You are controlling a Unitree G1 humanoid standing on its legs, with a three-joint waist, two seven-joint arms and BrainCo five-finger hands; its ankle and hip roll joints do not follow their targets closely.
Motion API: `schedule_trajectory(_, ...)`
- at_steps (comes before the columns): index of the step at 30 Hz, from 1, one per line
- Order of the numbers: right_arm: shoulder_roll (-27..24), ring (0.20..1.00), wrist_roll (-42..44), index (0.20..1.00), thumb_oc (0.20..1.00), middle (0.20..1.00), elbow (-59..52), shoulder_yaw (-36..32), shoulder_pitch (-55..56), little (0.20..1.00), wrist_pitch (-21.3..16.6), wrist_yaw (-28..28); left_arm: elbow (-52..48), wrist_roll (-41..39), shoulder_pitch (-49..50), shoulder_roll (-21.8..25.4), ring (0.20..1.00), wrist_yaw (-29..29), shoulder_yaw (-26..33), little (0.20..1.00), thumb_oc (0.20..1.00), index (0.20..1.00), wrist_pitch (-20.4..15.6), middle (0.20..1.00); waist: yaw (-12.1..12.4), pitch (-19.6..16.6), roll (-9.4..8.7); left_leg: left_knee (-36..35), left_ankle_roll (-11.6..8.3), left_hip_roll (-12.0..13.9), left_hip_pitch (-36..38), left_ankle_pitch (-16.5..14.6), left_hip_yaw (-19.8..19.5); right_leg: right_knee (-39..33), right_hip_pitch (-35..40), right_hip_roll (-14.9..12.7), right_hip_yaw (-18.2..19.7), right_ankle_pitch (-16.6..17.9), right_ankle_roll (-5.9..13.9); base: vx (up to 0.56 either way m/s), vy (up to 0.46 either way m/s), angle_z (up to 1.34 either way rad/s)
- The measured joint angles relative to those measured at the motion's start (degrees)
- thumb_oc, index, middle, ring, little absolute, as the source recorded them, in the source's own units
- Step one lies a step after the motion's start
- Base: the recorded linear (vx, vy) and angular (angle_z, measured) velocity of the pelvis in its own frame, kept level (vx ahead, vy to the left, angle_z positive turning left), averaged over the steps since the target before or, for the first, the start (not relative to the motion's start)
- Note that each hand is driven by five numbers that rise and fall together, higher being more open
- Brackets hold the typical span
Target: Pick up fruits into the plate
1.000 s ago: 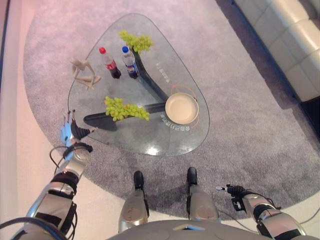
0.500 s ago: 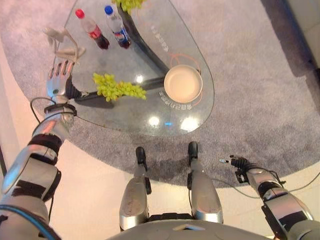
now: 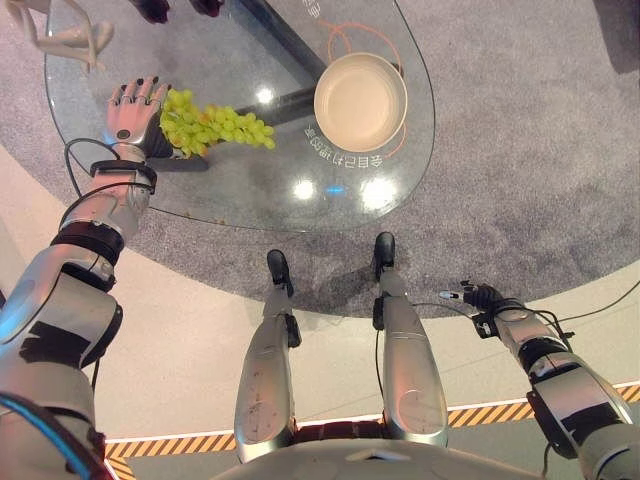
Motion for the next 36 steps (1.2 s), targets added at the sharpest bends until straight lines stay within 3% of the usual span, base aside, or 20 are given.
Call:
schedule_trajectory(6,0.0,1.0,0.6,1.0,1.0,1.0,-7.4,2.0,0.2,1.0,-1.1,-1.6,-0.6,-1.5,-0.8,-1.1,1.0,0.5,-0.5,1.0,1.0,1.0,-3.6,1.0,-2.0,0.0,-0.03,2.6,0.39,0.0,-5.9,0.4,-0.5,4.0,-6.5,-0.1,0.8,-0.7,0.06,0.0,0.0,0.0)
schedule_trajectory(15,0.0,1.0,1.7,1.0,1.0,1.0,-7.9,2.0,0.7,1.0,-2.2,-2.8,-0.1,0.3,-2.1,-2.7,1.0,5.6,-1.6,1.0,1.0,1.0,-3.3,1.0,-3.7,0.1,-0.22,4.3,0.52,0.1,-10.4,0.6,-0.4,5.9,-11.4,-0.1,1.7,-0.8,0.05,0.0,0.004,-0.01)
schedule_trajectory(31,-0.2,1.0,1.6,1.0,1.0,1.0,-6.9,1.9,2.5,1.0,-5.8,-3.3,8.3,3.5,-10.8,-2.5,1.0,13.5,-2.3,1.0,1.0,1.0,5.6,1.0,-5.5,0.0,-0.39,4.6,0.35,0.1,-13.7,0.5,0.9,6.9,-16.0,0.0,2.9,-0.5,-0.34,0.01,0.013,-0.02)
schedule_trajectory(36,-0.4,1.0,0.6,1.0,1.0,1.0,-6.8,2.0,2.7,1.0,-6.0,-4.4,9.7,3.5,-11.1,-2.4,1.0,13.3,-2.3,1.0,1.0,1.0,6.6,1.0,-6.6,0.0,-0.44,5.5,0.42,0.1,-15.5,0.3,1.1,7.0,-17.6,0.1,3.4,-0.5,-0.36,0.02,0.028,-0.02)
